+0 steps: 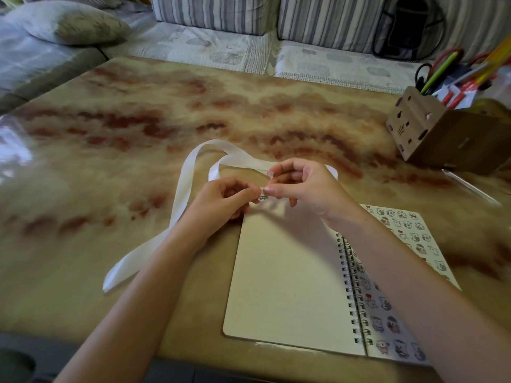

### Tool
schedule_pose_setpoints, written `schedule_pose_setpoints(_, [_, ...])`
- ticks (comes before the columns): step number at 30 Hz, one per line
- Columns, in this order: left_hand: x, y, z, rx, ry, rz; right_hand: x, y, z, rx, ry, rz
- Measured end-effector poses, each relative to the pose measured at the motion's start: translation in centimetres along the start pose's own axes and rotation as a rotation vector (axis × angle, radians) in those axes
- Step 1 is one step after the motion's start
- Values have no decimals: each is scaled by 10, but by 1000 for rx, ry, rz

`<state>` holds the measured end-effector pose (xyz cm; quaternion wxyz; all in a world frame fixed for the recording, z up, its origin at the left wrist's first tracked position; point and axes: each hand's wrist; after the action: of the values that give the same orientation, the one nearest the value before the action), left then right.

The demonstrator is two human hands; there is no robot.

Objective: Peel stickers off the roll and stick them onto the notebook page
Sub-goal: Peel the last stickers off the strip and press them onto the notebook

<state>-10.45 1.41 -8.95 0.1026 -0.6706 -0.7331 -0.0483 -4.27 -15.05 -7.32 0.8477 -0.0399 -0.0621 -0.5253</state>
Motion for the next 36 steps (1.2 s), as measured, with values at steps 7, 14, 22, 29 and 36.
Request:
schedule_pose_setpoints(7, [-1,-1,-2,-7,32,-23,-1,0,2,-10,6,14])
schedule_pose_setpoints(14, [-2,0,-2,-10,48,-26,0,1,1,-38,32,32])
schedule_pose_setpoints(22, [-3,0,-1,-24,65,-59,0,2,-2,-71,70,4])
schedule_pose_setpoints(29, [-3,1,2,-4,-26,-189,0,7,-1,-140,80,-72])
schedule_pose_setpoints(36, [-2,1,11,-97,340,-340,6,14,2,-307,-25,-87])
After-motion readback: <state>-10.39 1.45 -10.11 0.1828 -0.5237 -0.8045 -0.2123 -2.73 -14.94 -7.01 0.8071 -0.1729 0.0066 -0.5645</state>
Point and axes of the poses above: each hand's wrist, its own y-axis towards the middle knuckle, its own x-axis out of the back of the hand, z = x × y, and after that the axes turned 4 degrees about y, right-handed
